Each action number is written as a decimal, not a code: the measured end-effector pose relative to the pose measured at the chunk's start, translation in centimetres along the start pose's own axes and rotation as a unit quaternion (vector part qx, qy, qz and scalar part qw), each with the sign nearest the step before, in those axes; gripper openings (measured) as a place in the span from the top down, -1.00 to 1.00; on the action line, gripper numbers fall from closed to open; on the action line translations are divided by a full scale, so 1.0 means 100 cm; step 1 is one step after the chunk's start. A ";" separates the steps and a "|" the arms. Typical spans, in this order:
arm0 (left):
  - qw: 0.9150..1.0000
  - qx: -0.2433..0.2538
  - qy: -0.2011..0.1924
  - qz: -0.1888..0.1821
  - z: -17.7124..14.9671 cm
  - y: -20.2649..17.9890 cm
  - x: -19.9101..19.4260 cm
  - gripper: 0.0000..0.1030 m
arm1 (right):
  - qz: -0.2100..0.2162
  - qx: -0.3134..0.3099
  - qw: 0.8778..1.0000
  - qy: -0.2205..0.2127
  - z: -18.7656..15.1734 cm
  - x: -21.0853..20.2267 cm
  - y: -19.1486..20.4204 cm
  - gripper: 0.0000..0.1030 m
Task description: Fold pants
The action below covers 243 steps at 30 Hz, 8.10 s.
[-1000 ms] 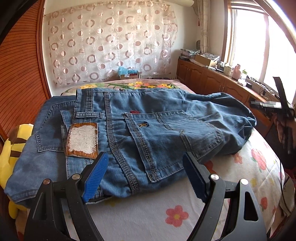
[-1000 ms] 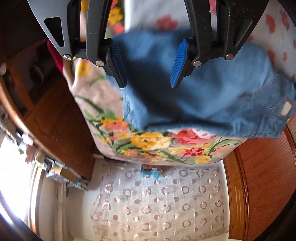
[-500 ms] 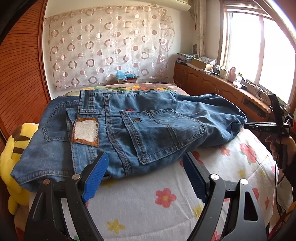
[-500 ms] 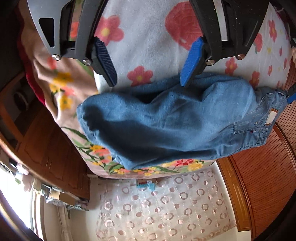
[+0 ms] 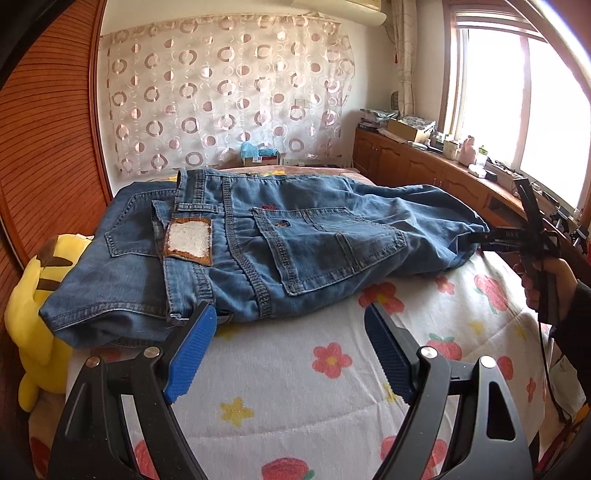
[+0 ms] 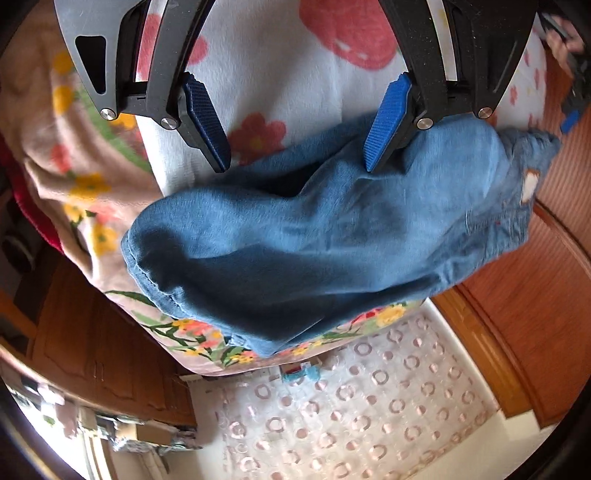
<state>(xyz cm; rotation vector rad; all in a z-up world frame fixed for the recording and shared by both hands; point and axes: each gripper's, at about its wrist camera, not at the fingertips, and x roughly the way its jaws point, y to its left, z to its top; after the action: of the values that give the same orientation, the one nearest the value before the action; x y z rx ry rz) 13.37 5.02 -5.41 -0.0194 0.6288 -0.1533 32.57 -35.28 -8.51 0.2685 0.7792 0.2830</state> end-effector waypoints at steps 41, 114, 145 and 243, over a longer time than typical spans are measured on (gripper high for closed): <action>0.996 -0.045 0.064 0.036 0.007 0.081 0.049 0.34 | -0.076 0.023 0.996 -0.036 -0.013 0.035 0.001 0.63; 0.998 -0.006 -0.006 0.065 -0.058 0.076 -0.094 -0.55 | -0.052 -0.106 0.992 -0.040 -0.177 -0.183 0.000 0.04; 0.996 0.000 0.059 0.062 0.019 0.112 0.015 0.04 | -0.039 -0.159 0.986 -0.040 -0.183 -0.037 0.044 -0.07; 0.995 0.032 0.076 -0.052 -0.051 -0.058 0.000 -0.60 | -0.017 -0.111 0.993 -0.040 -0.179 -0.129 0.006 0.81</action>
<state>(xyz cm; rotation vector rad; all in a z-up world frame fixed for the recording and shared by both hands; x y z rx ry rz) 9.63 -0.58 -9.14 0.0219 0.7745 -0.2783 10.88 -36.82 -12.18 0.0565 0.6652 0.3213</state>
